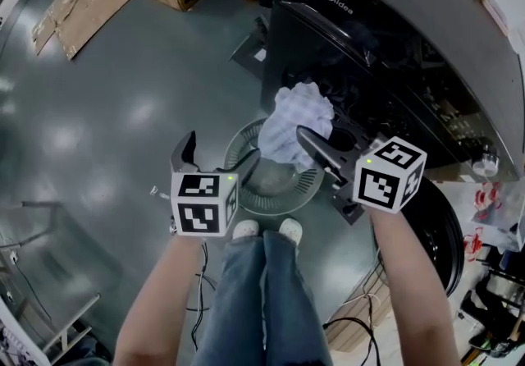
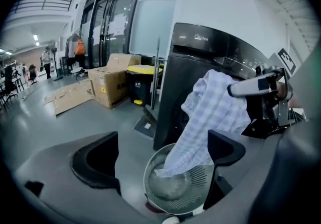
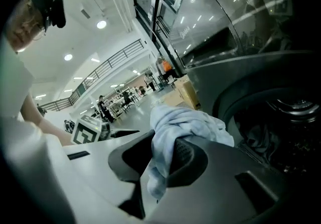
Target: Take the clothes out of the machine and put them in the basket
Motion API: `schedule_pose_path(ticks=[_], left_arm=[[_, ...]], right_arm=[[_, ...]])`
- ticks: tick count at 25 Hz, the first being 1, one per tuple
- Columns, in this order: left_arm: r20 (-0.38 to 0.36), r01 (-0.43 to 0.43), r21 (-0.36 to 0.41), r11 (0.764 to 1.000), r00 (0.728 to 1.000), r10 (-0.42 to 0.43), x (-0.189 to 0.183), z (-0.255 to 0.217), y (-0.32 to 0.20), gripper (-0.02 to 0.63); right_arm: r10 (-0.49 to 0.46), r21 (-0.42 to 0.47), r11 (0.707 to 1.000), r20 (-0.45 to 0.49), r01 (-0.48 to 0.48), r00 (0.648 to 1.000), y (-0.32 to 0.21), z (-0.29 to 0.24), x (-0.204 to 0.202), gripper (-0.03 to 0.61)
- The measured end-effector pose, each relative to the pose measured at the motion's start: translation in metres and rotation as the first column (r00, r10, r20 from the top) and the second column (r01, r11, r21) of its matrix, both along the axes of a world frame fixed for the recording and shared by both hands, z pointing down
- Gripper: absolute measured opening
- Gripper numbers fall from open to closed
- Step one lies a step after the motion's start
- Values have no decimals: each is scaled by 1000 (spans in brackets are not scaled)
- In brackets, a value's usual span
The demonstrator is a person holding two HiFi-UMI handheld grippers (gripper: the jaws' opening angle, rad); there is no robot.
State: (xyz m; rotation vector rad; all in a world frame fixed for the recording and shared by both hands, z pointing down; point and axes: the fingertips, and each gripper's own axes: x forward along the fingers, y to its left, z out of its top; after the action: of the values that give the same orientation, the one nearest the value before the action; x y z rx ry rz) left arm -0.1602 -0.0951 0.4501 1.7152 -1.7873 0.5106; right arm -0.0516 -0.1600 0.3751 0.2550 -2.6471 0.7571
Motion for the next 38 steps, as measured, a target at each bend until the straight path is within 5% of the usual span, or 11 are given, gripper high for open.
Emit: schedule_pose_path(ticks=[8, 11, 13, 20, 27, 29, 32, 38], left_arm=[[-22, -5, -47, 999, 1000, 4, -4, 43, 12, 558], [-35, -10, -68, 998, 999, 8, -1, 61, 19, 558], [-41, -14, -81, 997, 999, 11, 0, 73, 22, 558], [-57, -26, -103, 994, 998, 20, 5, 104, 31, 557], [-65, -18, -111, 994, 998, 11, 6, 112, 31, 558], [-64, -22, -111, 994, 998, 15, 6, 111, 30, 558], [-62, -30, -110, 993, 998, 23, 7, 111, 29, 557], [-67, -34, -109, 993, 997, 27, 11, 122, 24, 557]], right_arm=[[-1, -119, 993, -205, -24, 979, 33, 119, 1, 75], [-61, -206, 979, -307, -4, 950, 58, 165, 4, 339], [-84, -223, 975, -383, -4, 920, 72, 195, 10, 424], [-121, -285, 958, -517, -37, 847, 98, 261, 48, 463], [-145, -264, 964, -417, 33, 897, 90, 248, 39, 463], [-197, -286, 957, -497, 55, 845, 94, 259, 47, 463], [-298, -299, 947, -692, 115, 658, 103, 287, 74, 463], [-297, -209, 953, -781, 219, 549, 92, 306, 87, 463]])
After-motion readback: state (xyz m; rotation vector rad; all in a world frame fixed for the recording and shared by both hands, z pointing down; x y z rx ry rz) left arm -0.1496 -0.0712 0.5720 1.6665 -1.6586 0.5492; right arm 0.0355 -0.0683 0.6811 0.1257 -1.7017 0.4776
